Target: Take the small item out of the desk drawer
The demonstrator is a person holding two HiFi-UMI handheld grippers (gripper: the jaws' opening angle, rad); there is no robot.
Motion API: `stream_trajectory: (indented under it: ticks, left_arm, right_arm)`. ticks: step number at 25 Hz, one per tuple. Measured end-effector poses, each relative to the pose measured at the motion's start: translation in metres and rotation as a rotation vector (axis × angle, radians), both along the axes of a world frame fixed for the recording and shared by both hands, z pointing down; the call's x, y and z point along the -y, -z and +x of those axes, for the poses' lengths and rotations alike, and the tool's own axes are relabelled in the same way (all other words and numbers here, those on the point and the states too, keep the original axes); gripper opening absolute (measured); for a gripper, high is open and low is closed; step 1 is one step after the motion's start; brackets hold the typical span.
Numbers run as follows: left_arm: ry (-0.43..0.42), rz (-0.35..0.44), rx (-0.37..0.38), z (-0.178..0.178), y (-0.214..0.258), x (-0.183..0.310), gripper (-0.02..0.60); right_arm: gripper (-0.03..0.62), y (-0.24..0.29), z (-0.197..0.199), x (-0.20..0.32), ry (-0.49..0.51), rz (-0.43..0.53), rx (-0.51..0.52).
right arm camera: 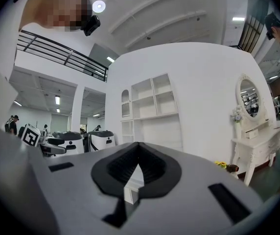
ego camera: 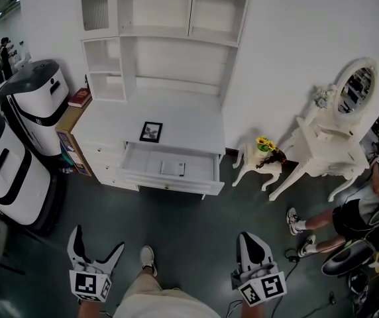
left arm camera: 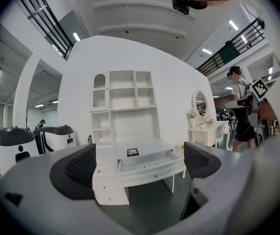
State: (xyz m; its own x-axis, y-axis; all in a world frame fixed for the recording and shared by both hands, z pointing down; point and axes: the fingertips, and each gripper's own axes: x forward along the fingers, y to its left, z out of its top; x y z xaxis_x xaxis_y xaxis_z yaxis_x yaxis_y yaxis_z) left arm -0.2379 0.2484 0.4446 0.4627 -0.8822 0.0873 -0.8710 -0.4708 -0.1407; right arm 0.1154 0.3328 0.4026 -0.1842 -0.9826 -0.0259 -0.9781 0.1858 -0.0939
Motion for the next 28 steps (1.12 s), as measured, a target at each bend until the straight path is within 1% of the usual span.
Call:
stream_trajectory:
  ticks: [4,8,11,16,20,22,23,25,28]
  left_arm:
    - [-0.025,-0.038,0.008,0.009,-0.026,0.03,0.535]
    - [-0.065,-0.073,-0.001,0.031,-0.039,0.085,0.535]
    - [-0.107,-0.078,-0.012,0.049,-0.044,0.141,0.534]
    - [-0.174,-0.113,-0.015,0.068,-0.048,0.237,0.534]
    - [-0.209,-0.13,-0.011,0.065,-0.054,0.303,0.534]
    - [-0.22,-0.176,-0.016,0.061,-0.058,0.33,0.534]
    - [-0.229,-0.193,-0.017,0.06,-0.062,0.342,0.534]
    - [-0.258,-0.198,-0.009,0.058,-0.07,0.365,0.532]
    - [-0.296,-0.232,0.001,0.063,-0.08,0.392,0.532]
  right_arm:
    - [0.011,-0.013,0.004,0.026,-0.012,-0.027,-0.003]
    - [0.011,-0.018,0.014,0.071,-0.041,-0.05,-0.01]
    - [0.011,-0.019,0.02,0.121,-0.059,-0.067,-0.018]
    - [0.011,-0.013,0.01,0.222,-0.056,-0.098,-0.035]
    - [0.011,-0.011,-0.011,0.304,-0.039,-0.116,-0.041]
    - [0.011,-0.008,-0.022,0.337,-0.032,-0.125,-0.047]
    - [0.011,-0.007,-0.026,0.35,-0.034,-0.131,-0.049]
    - [0.011,-0.005,-0.031,0.371,-0.044,-0.141,-0.053]
    - [0.011,-0.007,-0.03,0.393,-0.069,-0.158,-0.056]
